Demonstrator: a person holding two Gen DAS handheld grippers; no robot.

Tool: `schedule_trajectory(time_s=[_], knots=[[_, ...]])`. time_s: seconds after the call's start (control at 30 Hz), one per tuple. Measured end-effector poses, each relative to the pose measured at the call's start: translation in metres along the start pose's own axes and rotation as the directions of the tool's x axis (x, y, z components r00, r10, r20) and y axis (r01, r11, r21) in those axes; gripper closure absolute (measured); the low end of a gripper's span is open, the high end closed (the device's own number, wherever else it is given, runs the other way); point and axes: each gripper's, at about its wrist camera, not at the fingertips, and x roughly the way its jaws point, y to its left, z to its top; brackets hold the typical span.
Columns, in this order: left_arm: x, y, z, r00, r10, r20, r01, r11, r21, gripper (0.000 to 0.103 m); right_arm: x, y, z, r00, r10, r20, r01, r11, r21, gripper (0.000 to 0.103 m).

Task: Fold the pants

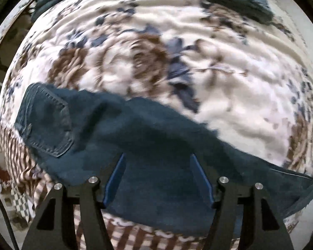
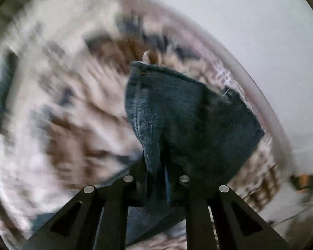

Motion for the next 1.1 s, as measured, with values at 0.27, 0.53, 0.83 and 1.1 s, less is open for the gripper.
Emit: schedule_trajectory(time_s=[0.27,0.53,0.83,1.1], knots=[[0.016,-0.008,-0.019,0.999,-0.015,-0.041,0.015,1.000,-0.002,0.041,-0.025,-0.119,-0.034,0.945,0.291,0.150,-0.317,0.929,0.191,0.081],[0.027,-0.010,-0.029,0.996,-0.004,-0.089,0.006,1.000,0.028,0.041,0.004,-0.178,-0.067,0.967,0.243,0.079,-0.253,0.862,0.439,0.038],[0.038,-0.010,-0.039,0.994,-0.004,-0.112,0.005,1.000,0.010,0.041,0.033,-0.140,-0.039,0.986,0.157,0.060,-0.168,0.907,0.386,0.097],[0.038,0.004,-0.044,0.995,-0.010,-0.098,0.008,1.000,-0.017,0.041,-0.025,-0.100,-0.028,0.938,0.249,0.242,-0.276,0.958,0.081,0.097]])
